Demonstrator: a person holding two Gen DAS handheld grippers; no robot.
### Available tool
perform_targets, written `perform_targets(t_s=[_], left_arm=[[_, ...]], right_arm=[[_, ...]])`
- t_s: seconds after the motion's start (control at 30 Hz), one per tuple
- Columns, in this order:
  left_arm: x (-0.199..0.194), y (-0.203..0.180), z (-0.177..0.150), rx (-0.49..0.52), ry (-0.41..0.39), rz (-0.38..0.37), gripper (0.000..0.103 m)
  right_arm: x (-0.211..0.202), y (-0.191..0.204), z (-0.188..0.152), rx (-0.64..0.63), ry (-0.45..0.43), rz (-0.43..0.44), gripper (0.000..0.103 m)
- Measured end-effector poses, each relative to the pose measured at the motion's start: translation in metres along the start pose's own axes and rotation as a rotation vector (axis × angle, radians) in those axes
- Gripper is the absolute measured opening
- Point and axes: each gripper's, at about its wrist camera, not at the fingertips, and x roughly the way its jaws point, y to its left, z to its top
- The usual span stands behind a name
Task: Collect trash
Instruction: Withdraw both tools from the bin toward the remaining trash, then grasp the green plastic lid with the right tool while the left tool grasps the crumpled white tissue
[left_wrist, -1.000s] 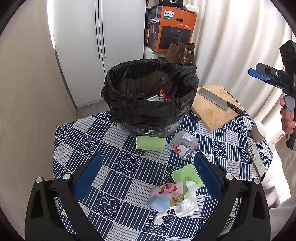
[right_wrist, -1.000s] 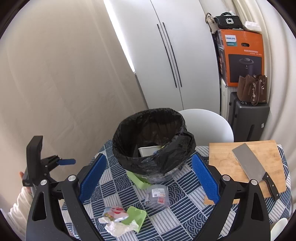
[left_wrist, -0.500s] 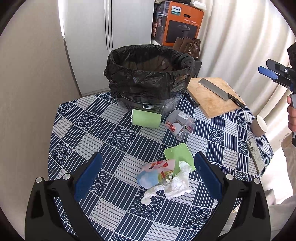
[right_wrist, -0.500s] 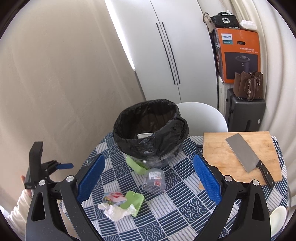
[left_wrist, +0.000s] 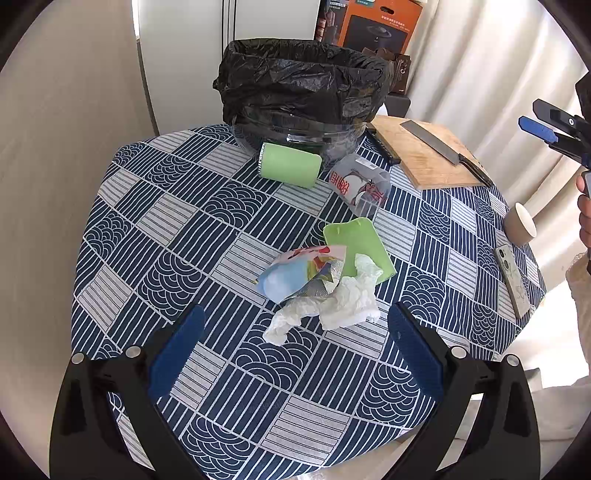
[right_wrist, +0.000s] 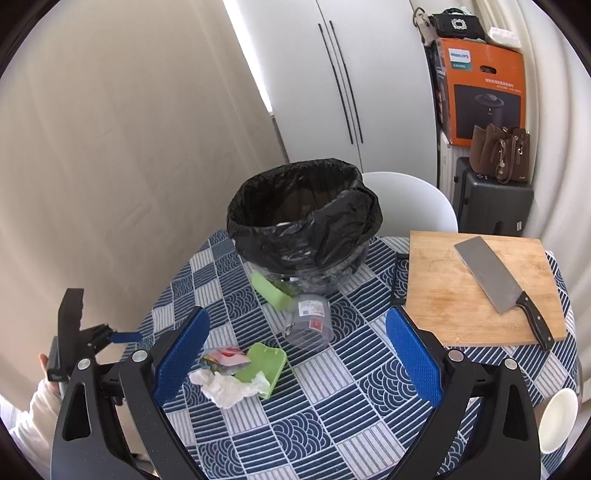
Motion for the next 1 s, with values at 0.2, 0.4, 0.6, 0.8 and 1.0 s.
perform_targets(t_s=[0.2,0.4,0.6,0.8,1.0], left_arm=[[0.021,0.0,-0.017,-0.008,0.056,-0.028,0.097],[0.041,-0.002,-0.024,0.004,0.111,-0.059,0.097],[0.062,-0.006,-0.023,0.04,0.171,-0.073,0.097],[0.082,-0.01,-0.023,0.038,0.222,-0.091,0.097],[0.089,-0.01,-0.022,0.021,0.235,-0.111,0.097]], right_arm=[[0.015,0.0,-0.019,0.006,0.051,-0.011,0.092],[0.041,-0.004,-0.04,0.031,0.122,-0.024,0.092],[0.07,-0.008,-0.058,0.061,0.187,-0.024,0.092],[0.098,-0.01,-0.073,0.084,0.242,-0.015,0.092],[0.124,-0.01,-0.082,0.106,0.297,0.006,0.092]])
